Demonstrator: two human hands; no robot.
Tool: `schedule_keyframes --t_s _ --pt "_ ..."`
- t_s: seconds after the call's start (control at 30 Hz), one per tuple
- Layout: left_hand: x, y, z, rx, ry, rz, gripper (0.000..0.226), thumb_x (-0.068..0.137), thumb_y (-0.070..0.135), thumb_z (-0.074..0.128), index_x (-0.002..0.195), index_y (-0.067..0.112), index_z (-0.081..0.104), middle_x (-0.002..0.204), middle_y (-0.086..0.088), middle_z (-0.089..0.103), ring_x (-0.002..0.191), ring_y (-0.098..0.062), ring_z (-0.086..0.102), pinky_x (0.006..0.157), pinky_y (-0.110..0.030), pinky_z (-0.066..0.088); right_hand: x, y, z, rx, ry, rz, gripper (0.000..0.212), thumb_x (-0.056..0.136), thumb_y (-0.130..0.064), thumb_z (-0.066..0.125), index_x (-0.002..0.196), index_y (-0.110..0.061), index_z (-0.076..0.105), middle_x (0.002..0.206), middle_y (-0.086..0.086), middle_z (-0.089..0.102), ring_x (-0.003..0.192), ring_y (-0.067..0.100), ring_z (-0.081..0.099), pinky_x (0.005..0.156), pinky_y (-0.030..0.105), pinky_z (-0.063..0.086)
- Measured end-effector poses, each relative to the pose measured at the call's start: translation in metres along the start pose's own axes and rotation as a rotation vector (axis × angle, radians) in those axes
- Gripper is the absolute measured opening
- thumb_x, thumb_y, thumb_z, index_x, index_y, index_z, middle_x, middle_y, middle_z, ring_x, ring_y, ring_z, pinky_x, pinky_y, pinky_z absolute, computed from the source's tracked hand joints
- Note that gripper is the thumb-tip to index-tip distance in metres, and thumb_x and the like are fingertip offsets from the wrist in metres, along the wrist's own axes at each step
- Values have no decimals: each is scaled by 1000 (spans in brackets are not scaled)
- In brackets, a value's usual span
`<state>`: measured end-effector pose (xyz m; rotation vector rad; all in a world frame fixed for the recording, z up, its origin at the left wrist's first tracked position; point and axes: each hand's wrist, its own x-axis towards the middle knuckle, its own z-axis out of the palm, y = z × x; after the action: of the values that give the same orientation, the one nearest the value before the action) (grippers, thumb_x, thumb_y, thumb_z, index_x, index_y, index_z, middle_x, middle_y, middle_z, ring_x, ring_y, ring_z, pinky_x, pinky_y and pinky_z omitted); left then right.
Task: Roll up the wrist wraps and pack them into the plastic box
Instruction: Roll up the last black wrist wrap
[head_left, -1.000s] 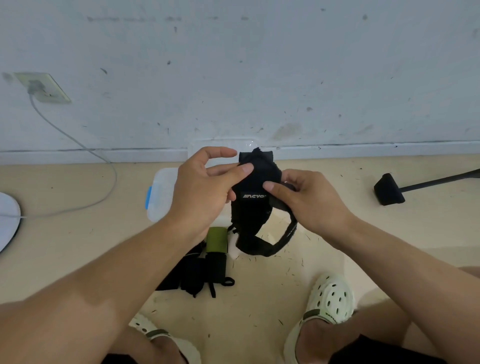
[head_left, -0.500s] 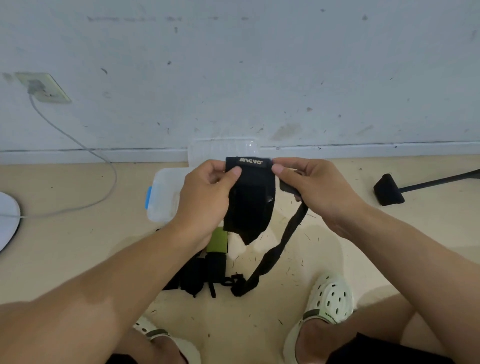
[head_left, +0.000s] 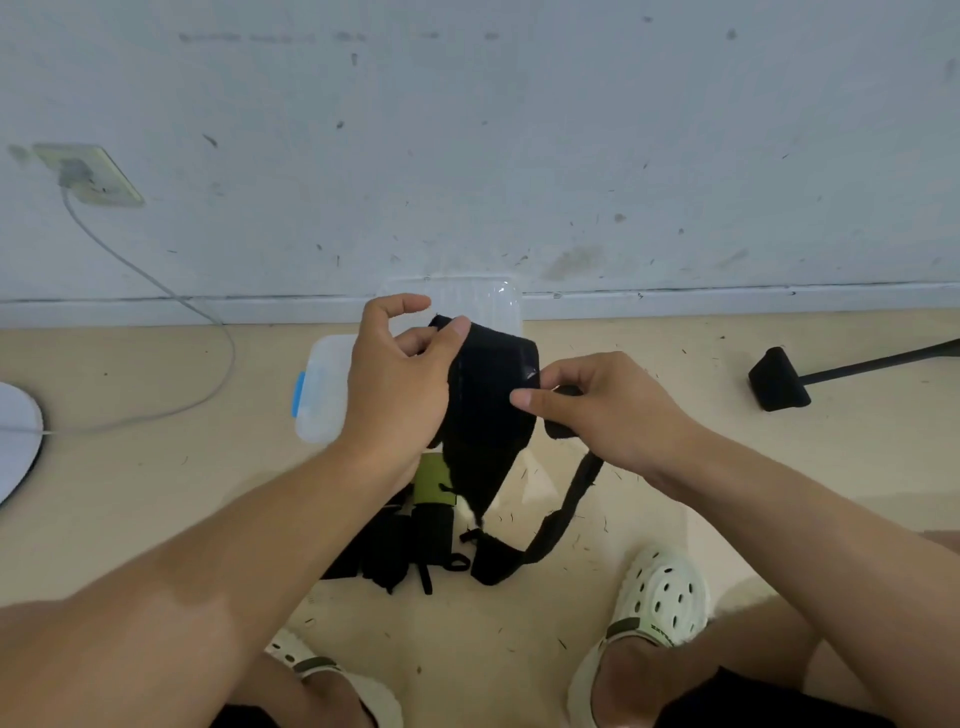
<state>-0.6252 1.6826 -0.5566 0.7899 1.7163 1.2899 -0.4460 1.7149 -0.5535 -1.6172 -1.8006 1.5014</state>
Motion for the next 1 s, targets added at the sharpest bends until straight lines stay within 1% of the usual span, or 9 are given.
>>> schedule_keyframes --t_s 0.1,0.2,0.33,0.47,0.53,0.63,0.73,0.87,1.0 --pt "-2 -3 2 -4 -157 -98 48 95 37 72 137 36 48 108 8 75 98 -15 75 85 -38 62 -1 -6 -4 206 70 -40 16 97 -28 70 91 -17 79 71 -12 74 65 -1 68 63 7 47" --pt "-7 -7 7 6 -282 -94 55 98 21 69 146 33 44 112 4 77 96 -15 77 78 -34 65 0 -12 -11 334 145 -52 19 101 -24 65 102 -11 79 77 -7 76 61 -1 67 57 8 47" --pt "-6 -6 8 -54 -200 -58 50 102 18 65 143 37 44 111 3 77 94 -11 76 75 -36 65 -2 -14 -15 303 81 -34 21 101 -25 64 104 -11 78 67 -15 70 54 -5 62 53 5 44" --pt "-2 -2 7 -94 -87 -49 46 103 18 62 143 36 46 93 11 79 88 -11 77 75 -37 65 -5 -13 -13 172 -43 7 18 100 -29 66 89 -18 75 55 -19 62 49 -5 58 52 2 39" --pt "0 -1 6 -102 -65 -59 47 104 23 62 146 36 45 99 10 78 94 -13 77 81 -40 65 -7 -12 -11 147 -34 8 22 100 -28 66 80 -21 72 50 -20 59 47 -5 56 51 2 38" --pt "-4 0 6 -58 -164 -96 65 99 36 68 154 39 34 124 5 73 108 -13 73 101 -45 57 -7 -13 -10 262 38 2 21 101 -25 64 87 -13 74 52 -19 59 46 -4 55 51 4 38" --pt "-13 -4 11 11 -310 -109 95 90 29 79 161 42 18 118 6 76 106 -11 74 104 -46 55 -7 -16 -12 449 119 -2 23 103 -24 61 96 -9 76 60 -13 66 49 -3 56 51 8 42" --pt "-10 -7 11 15 -271 -64 90 93 20 76 160 44 21 121 2 76 106 -16 74 96 -47 60 -8 -17 -13 516 149 5 24 104 -24 59 105 -8 76 59 -12 68 51 -1 63 53 10 47" --pt "-7 -4 12 -67 -241 -132 86 94 14 74 160 39 24 119 1 75 105 -16 74 96 -44 60 -6 -13 -14 432 112 14 24 106 -25 56 111 -15 77 71 -14 75 61 -4 68 59 7 49"
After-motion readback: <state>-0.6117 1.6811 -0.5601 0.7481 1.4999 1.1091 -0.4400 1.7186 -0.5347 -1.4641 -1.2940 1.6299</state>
